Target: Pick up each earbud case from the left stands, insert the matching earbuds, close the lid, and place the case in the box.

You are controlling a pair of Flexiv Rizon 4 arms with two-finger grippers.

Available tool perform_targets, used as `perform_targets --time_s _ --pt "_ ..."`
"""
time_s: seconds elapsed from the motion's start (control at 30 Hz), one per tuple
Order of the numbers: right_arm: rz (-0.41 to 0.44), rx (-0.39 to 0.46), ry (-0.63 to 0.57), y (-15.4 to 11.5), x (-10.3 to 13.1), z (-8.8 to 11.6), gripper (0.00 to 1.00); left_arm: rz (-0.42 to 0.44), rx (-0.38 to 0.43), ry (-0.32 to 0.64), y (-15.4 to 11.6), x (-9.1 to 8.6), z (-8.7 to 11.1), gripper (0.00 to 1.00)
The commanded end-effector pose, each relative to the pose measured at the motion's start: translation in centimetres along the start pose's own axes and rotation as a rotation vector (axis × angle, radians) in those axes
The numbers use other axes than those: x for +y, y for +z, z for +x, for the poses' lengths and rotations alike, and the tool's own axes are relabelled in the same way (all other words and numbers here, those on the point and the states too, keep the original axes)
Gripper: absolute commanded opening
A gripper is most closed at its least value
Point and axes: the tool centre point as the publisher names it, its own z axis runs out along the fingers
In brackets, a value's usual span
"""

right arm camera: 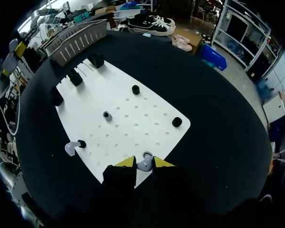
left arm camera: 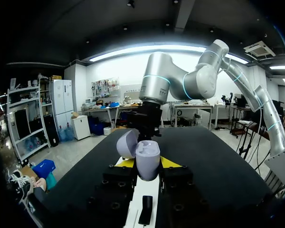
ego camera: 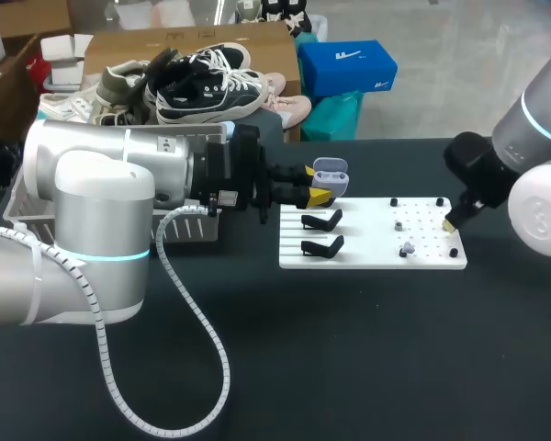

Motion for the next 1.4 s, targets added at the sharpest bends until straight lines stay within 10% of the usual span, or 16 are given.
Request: perform_targets --time_s 0.03,1.4 --pt "0.006 0.004 0.004 0.3 0.0 -0.2 0.04 -0.001 -0.003 0.001 0.0 -0.1 0.1 0.0" --pt "0.056 -0.096 -0.041 -7.4 5.8 2.0 0.0 -0.001 -0.003 0.001 0.0 -0.1 0.1 0.0"
